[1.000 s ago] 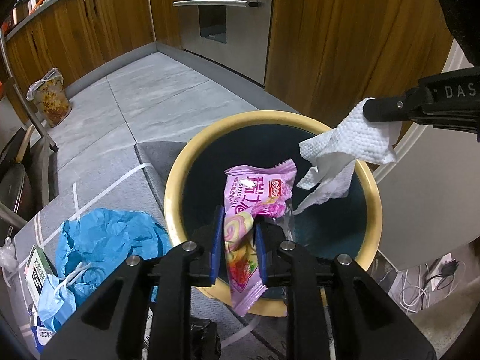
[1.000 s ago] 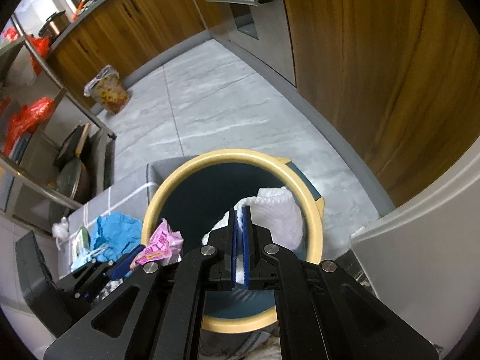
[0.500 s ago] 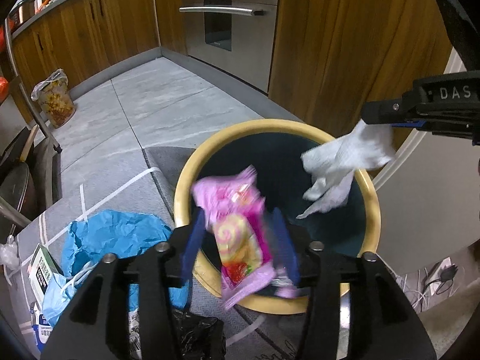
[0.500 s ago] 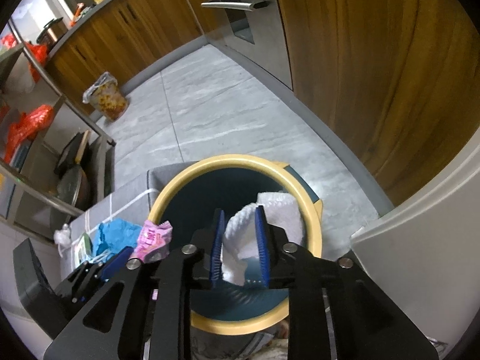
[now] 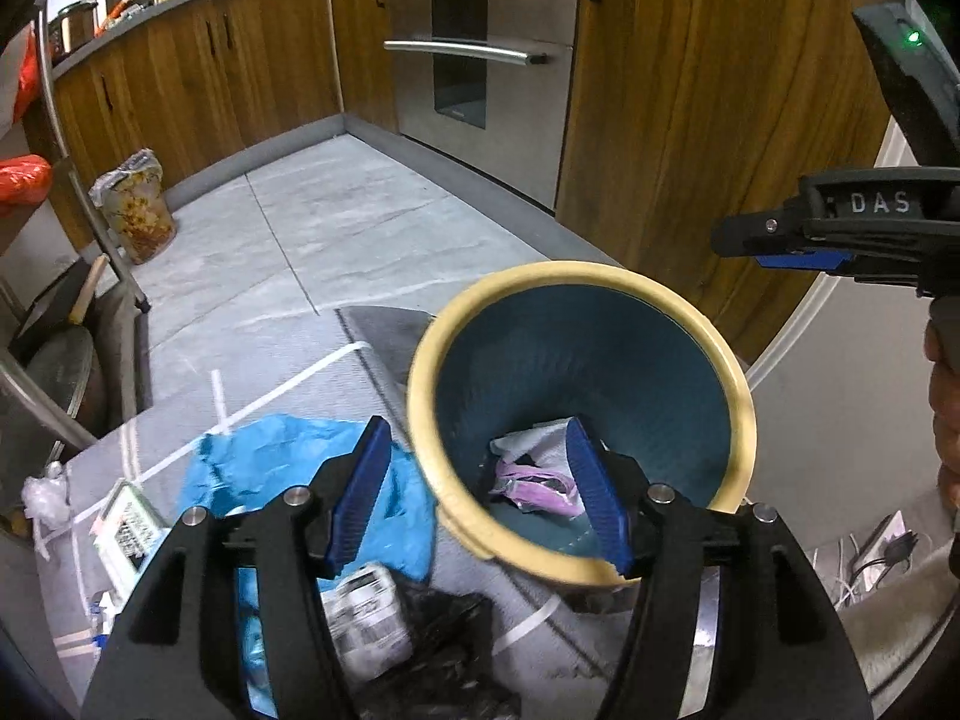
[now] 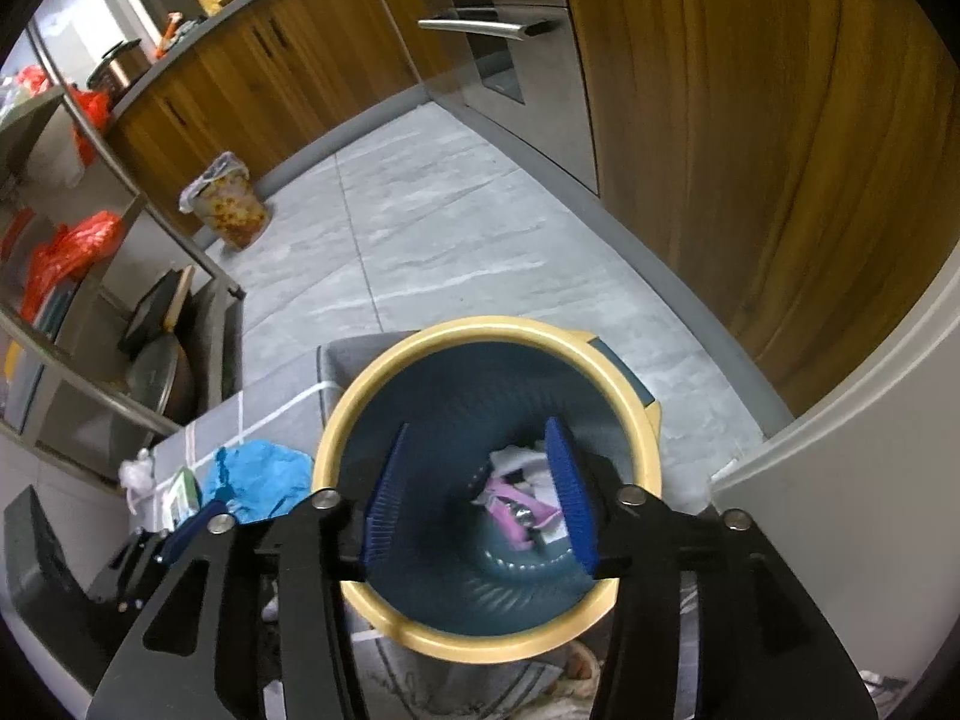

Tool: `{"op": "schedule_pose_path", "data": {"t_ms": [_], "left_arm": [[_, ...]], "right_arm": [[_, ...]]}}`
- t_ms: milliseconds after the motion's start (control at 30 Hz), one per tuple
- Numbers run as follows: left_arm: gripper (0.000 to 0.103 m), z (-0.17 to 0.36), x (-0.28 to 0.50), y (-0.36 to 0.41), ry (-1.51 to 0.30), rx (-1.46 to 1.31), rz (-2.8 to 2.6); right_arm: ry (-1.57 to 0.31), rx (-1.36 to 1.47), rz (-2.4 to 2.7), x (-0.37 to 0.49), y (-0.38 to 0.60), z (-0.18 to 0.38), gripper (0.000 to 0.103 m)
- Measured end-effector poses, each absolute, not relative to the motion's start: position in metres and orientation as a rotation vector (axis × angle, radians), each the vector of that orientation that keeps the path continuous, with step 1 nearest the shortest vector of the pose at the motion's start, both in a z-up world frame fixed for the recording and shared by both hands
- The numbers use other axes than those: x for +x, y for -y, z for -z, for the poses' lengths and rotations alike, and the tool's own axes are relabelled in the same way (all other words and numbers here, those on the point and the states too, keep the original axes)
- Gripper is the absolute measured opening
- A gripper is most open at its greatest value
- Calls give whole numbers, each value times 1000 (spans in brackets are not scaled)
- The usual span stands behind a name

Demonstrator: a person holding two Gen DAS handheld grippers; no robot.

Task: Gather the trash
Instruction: 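Move both open tools back over the trash pile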

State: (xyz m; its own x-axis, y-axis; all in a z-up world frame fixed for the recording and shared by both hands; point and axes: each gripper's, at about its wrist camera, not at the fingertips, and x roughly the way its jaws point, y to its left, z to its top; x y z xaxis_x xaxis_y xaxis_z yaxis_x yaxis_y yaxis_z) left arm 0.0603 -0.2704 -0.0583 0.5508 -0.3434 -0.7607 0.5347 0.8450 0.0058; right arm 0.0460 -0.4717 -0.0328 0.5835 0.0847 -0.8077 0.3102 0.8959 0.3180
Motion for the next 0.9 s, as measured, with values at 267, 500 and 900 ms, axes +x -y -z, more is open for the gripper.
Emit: {"op": "schedule_pose_path", "data": {"t_ms": [267,500,900], "left_arm": [[82,40,48,228,-800,232,444],[91,27,38,187,-768,212,375],[95,15,22,95,-753,115,225]], "right_arm": [[-912,468,128,36,448,21,77],[-900,425,85,33,412,13,89],[-948,405,32,27,361,18,91]]}}
